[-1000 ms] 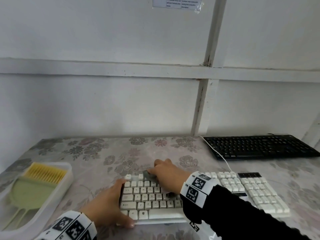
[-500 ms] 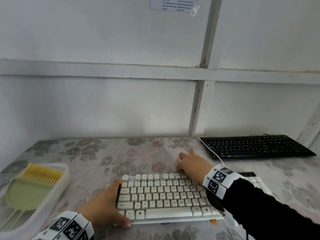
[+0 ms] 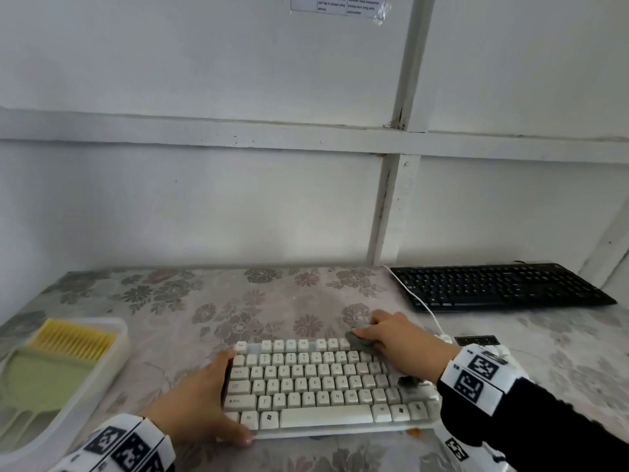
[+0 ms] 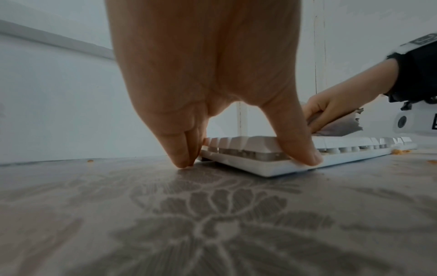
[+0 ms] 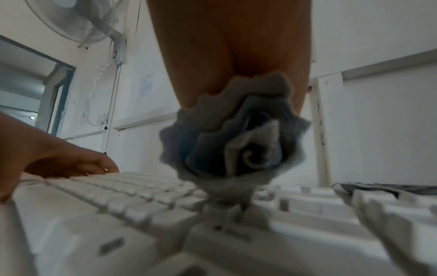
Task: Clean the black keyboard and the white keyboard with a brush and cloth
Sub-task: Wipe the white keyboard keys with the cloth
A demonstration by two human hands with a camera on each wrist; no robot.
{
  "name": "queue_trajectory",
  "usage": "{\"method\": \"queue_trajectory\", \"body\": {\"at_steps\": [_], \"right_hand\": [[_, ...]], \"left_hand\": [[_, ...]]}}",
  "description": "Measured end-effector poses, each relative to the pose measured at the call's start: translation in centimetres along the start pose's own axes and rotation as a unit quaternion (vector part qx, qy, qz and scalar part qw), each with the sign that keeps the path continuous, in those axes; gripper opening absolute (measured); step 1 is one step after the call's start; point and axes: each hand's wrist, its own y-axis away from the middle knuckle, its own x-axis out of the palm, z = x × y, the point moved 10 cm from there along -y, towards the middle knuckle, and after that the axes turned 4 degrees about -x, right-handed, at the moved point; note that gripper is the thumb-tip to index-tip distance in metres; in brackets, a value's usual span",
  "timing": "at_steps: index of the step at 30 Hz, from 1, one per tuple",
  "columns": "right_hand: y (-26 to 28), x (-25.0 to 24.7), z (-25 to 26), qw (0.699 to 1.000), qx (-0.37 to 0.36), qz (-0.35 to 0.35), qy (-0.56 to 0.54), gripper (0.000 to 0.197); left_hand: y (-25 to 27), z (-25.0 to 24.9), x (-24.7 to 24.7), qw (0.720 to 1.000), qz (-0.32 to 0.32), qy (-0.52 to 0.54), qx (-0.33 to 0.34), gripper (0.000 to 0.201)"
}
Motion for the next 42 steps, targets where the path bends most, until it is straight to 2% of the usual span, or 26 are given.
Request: {"method": "queue_trajectory", "body": {"at_steps": [5, 7, 10, 13, 16, 18, 22, 28, 31, 33, 36, 39, 42], "right_hand": [[-0.7, -0.1, -2.3, 0.995, 0.080, 0.046, 0.038, 0.023], [-1.3, -0.7, -1.9, 0.994, 0.098, 0.050, 0.021, 0.034], [-2.9, -1.6, 0.9, 0.996, 0.068, 0.016, -0.047, 0.032], [-3.9, -2.2, 5.2, 0.992, 0.035, 0.002, -0.124, 0.022], [-3.4, -2.4, 7.8, 0.993, 0.015, -0.009, -0.117, 0.016], [-2.3, -2.3, 6.5, 0.995, 0.036, -0.027, -0.087, 0.016], [0.7, -0.8, 0.6, 0.995, 0.089, 0.003, -0.054, 0.028], [3.1, 0.1, -5.3, 0.996, 0.084, -0.032, -0.001, 0.026], [4.7, -0.2, -7.7, 0.991, 0.125, -0.032, -0.015, 0.021], [5.3, -0.5, -8.9, 0.989, 0.144, -0.029, -0.036, 0.028], [5.6, -0.9, -11.1, 0.983, 0.182, -0.035, -0.002, 0.021], [5.2, -1.0, -10.9, 0.983, 0.185, -0.018, 0.016, 0.027], [3.9, -1.7, -7.1, 0.991, 0.113, -0.052, -0.039, 0.021]], "left_hand": [[0.0, 0.0, 0.0, 1.000, 0.004, -0.001, -0.003, 0.119], [0.1, 0.0, 0.0, 1.000, 0.001, -0.007, -0.007, 0.120], [0.3, 0.0, -0.1, 1.000, 0.004, -0.008, -0.013, 0.121], [0.5, 0.1, -0.1, 1.000, 0.016, 0.005, -0.018, 0.134], [0.5, -0.1, -0.1, 1.000, 0.014, 0.011, -0.014, 0.122], [0.6, -0.5, -0.3, 1.000, 0.009, 0.009, -0.004, 0.113], [0.6, -0.6, -0.4, 1.000, 0.011, 0.011, 0.002, 0.113], [0.3, -0.1, -0.1, 1.000, 0.022, 0.020, -0.004, 0.122], [0.2, -0.2, 0.0, 0.999, 0.026, 0.024, -0.002, 0.122], [0.2, -0.3, 0.0, 0.999, 0.027, 0.024, -0.006, 0.120], [0.0, -0.1, 0.1, 0.999, 0.031, 0.026, -0.010, 0.122], [-0.1, 0.2, 0.1, 0.999, 0.026, 0.028, -0.011, 0.123], [-0.2, 0.3, 0.1, 0.999, 0.024, 0.030, -0.008, 0.121]]}}
